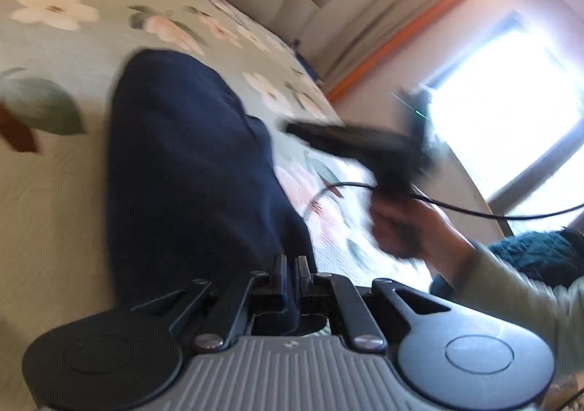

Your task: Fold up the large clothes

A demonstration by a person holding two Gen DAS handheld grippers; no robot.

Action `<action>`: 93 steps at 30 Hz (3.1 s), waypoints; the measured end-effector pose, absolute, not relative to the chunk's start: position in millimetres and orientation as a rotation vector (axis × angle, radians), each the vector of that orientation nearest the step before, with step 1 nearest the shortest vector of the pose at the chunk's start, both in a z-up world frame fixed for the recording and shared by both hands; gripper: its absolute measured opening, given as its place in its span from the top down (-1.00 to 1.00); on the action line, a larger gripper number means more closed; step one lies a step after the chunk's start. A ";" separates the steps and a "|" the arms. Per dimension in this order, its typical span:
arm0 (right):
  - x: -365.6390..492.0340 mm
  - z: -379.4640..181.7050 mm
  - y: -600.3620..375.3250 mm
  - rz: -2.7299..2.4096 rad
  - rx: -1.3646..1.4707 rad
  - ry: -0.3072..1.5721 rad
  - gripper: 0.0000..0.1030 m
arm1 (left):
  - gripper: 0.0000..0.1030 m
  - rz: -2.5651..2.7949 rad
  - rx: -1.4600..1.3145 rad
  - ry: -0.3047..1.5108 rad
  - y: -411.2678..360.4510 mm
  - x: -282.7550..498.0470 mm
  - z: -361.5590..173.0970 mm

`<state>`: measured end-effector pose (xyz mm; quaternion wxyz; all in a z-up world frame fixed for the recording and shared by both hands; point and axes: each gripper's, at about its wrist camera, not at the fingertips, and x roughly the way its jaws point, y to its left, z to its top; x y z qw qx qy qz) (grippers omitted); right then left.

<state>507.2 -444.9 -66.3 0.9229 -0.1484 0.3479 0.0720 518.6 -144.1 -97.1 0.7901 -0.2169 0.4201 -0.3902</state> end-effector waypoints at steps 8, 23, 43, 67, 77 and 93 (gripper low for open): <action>398.7 -71.8 -401.9 0.248 -0.192 0.813 0.88 | 0.94 -0.801 -0.497 0.982 -145.2 519.8 -131.6; 384.4 -125.6 -418.5 -0.013 -0.144 1.021 1.00 | 0.94 -0.773 -0.011 0.897 -191.8 510.1 -121.2; 516.1 -131.9 -389.5 0.032 -0.185 0.877 1.00 | 0.72 -0.773 -0.185 1.163 -194.0 527.1 -169.7; 363.3 -92.2 -463.1 -0.205 0.221 0.940 -0.84 | -0.70 -0.677 -0.182 1.027 -151.3 559.4 -97.7; 393.9 -114.8 -490.5 -0.075 0.596 0.955 -0.91 | -0.72 -0.566 -0.369 1.026 -173.0 632.6 -111.8; 414.0 -158.0 -505.1 0.120 0.635 0.911 -1.00 | -1.00 -0.544 -0.559 1.149 -176.3 652.9 -188.8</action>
